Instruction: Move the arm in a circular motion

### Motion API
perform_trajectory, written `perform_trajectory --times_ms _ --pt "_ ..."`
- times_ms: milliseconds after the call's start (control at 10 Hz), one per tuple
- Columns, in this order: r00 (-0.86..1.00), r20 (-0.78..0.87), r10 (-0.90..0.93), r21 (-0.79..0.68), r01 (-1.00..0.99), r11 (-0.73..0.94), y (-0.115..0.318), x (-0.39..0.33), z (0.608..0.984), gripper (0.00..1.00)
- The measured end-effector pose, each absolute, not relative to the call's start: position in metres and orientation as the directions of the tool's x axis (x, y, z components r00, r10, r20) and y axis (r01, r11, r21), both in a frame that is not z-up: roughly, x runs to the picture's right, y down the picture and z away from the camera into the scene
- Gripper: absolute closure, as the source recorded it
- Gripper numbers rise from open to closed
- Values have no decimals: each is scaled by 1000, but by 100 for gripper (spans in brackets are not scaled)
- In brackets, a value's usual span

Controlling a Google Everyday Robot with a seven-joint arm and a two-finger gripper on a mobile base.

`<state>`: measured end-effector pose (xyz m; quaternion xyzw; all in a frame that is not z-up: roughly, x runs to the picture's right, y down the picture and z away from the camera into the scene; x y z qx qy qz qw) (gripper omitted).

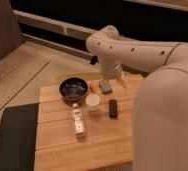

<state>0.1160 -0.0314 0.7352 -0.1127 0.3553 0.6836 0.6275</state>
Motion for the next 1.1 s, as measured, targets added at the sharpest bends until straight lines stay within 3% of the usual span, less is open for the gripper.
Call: perform_trajectory --times_ms 500,900,1100 --pt "-8 -573 820 161 -981 104 -90 18 795 35" --pt "246 -571 784 -51 -963 265 -79 -90 794 35" --pt "288 -566 772 -83 -952 294 -70 -107 790 35"
